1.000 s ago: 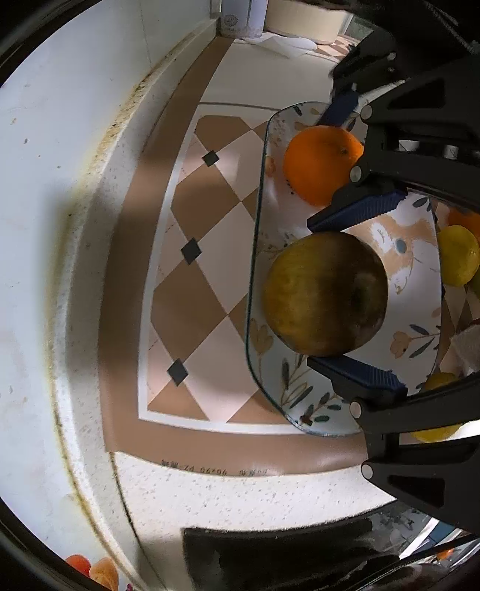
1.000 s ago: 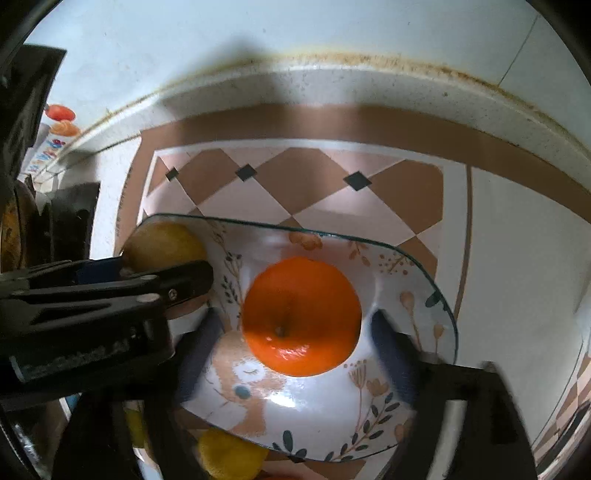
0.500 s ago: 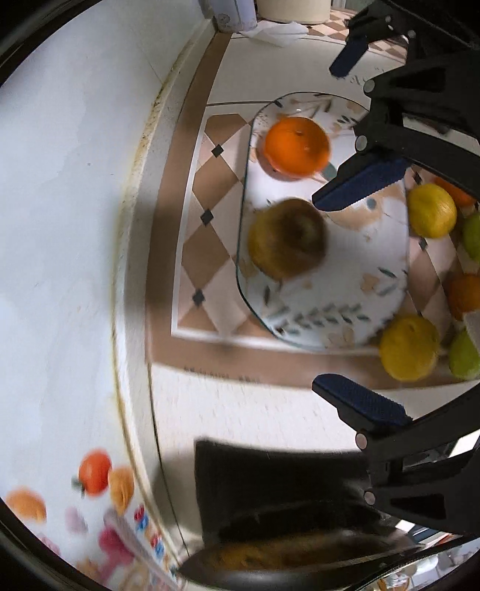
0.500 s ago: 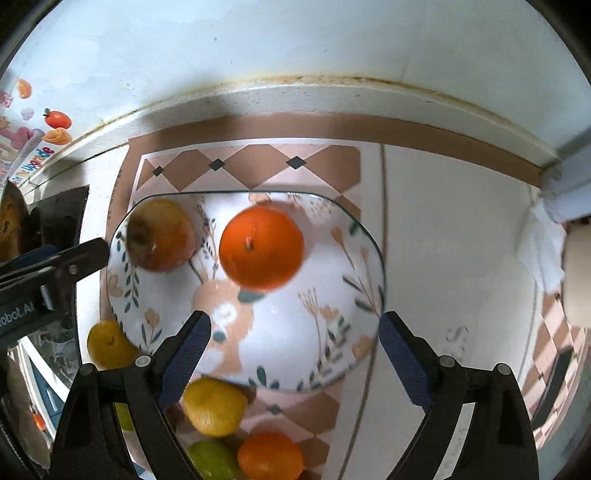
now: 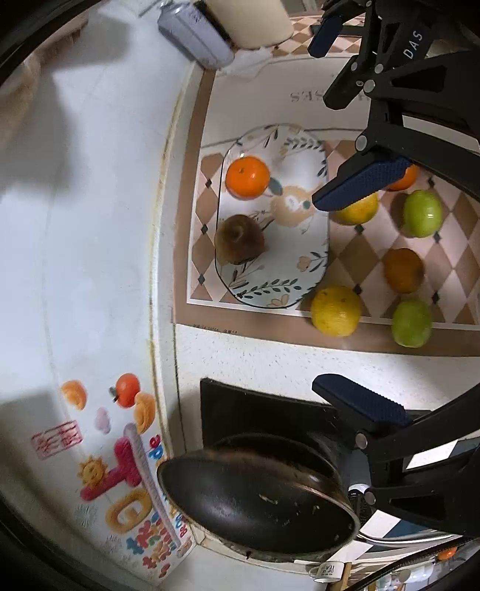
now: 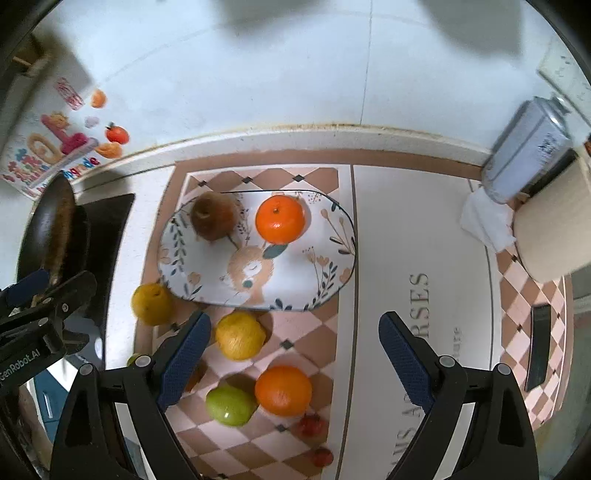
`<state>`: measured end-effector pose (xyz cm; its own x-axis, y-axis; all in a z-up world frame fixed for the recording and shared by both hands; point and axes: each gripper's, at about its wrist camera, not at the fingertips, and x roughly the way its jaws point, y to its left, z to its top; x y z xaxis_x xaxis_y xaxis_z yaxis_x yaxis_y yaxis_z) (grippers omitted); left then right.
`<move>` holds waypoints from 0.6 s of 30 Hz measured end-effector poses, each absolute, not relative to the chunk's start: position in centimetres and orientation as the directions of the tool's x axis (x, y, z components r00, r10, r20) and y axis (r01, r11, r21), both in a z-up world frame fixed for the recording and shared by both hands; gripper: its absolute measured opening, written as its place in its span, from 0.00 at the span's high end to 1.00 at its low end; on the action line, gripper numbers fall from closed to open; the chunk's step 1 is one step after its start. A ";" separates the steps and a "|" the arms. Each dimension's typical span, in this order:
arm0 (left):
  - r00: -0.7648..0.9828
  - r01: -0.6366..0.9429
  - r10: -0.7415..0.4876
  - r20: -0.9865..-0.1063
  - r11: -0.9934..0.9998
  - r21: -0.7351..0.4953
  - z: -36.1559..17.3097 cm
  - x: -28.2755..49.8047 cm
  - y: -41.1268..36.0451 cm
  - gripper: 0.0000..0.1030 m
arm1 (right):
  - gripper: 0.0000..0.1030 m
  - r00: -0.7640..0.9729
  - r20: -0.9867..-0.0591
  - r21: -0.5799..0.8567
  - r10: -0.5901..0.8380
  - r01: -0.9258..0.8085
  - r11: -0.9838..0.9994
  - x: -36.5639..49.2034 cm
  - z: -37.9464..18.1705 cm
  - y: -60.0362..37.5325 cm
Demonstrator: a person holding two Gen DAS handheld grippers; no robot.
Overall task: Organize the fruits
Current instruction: 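Lift both tools up and away from the plate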
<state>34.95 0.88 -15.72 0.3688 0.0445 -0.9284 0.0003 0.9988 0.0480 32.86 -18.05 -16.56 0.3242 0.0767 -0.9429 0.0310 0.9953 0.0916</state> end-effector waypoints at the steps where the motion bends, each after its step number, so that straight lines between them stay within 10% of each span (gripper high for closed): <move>1: 0.381 0.000 0.049 -0.923 0.999 0.053 -15.1 34.2 0.9 0.12 | 0.08 0.336 -0.939 0.089 0.072 0.034 0.995 32.1 -16.1 -17.8; 18: 0.554 0.052 0.019 -0.833 0.997 0.057 -7.7 23.2 1.7 0.12 | 0.08 0.508 -0.858 0.105 0.075 0.031 0.994 20.1 -6.4 -16.5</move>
